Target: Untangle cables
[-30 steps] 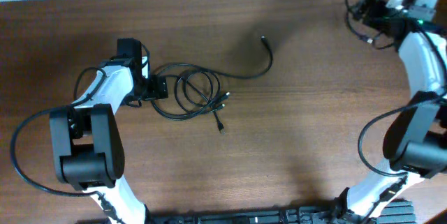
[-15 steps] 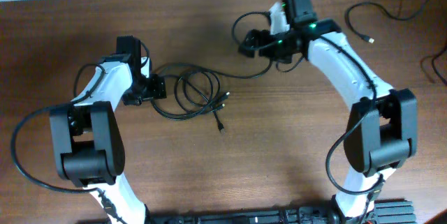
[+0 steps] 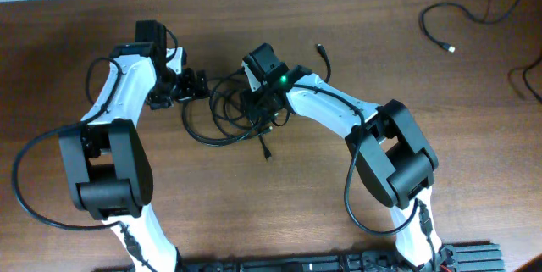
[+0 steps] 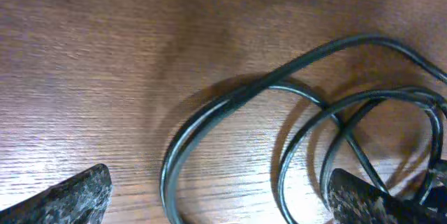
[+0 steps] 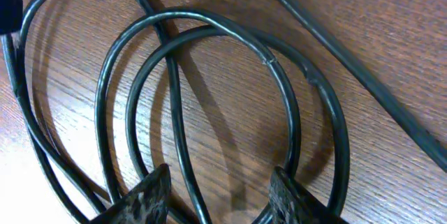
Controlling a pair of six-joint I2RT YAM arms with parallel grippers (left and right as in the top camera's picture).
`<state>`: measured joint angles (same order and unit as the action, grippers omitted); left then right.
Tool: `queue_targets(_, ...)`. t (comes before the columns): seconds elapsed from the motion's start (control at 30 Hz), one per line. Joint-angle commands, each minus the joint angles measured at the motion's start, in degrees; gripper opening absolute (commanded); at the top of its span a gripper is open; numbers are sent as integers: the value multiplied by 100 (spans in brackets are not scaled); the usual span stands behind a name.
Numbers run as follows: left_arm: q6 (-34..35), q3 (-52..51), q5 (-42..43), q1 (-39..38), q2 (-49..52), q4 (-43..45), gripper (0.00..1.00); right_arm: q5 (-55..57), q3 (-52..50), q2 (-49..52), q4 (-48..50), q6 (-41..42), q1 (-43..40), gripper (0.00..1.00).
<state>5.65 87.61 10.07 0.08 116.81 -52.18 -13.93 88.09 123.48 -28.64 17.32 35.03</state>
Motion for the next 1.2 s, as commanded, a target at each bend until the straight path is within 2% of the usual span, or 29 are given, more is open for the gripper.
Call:
queue_targets(0.0,-7,94,-142,-15,35,63,99,111,-4,42,-9,-55,-20,45)
queue_targets(0.03,-7,94,-306,-15,35,66,99,46,17,-24,-118,15,-22,45)
queue_targets(0.07,-7,94,-435,-15,35,85,99,50,37,-114,-175,26,-22,51)
queue_targets(0.13,-7,94,-435,-15,35,90,99,50,63,-142,-199,37,-22,55)
queue_targets(0.23,-7,94,-435,-17,35,109,99,72,61,-125,-350,570,-20,55)
queue_targets(0.43,-7,94,-433,-17,37,109,99,111,63,72,-251,557,-15,55)
queue_targets(0.47,-7,94,-433,-17,39,109,99,105,157,-20,-299,549,-61,58)
queue_targets(0.53,-7,94,-435,-17,39,114,99,107,680,-352,-935,546,-291,62)
queue_targets(0.63,-7,94,-433,-17,39,164,99,111,726,-330,-975,546,-317,62)
queue_targets(0.73,-7,94,-435,-17,39,212,99,74,466,-114,-944,549,-162,60)
queue_targets(0.77,-7,94,-433,-17,39,212,99,76,402,-98,-872,551,-127,56)
queue_targets(0.97,-7,94,-433,-17,39,212,99,323,317,348,-605,553,-101,56)
queue_targets(1.0,-7,94,-433,-17,39,212,99,310,319,369,-608,568,-96,54)
queue_targets(1.03,-7,92,-433,-17,39,212,99,210,319,369,-608,568,-79,43)
queue_targets(1.07,-7,92,-433,-17,39,214,99,201,319,369,-654,568,-81,43)
queue_targets(1.13,-4,92,-433,-17,39,216,99,264,317,372,-680,568,-81,49)
queue_targets(1.17,-4,92,-433,-17,39,216,99,258,317,372,-664,568,-81,44)
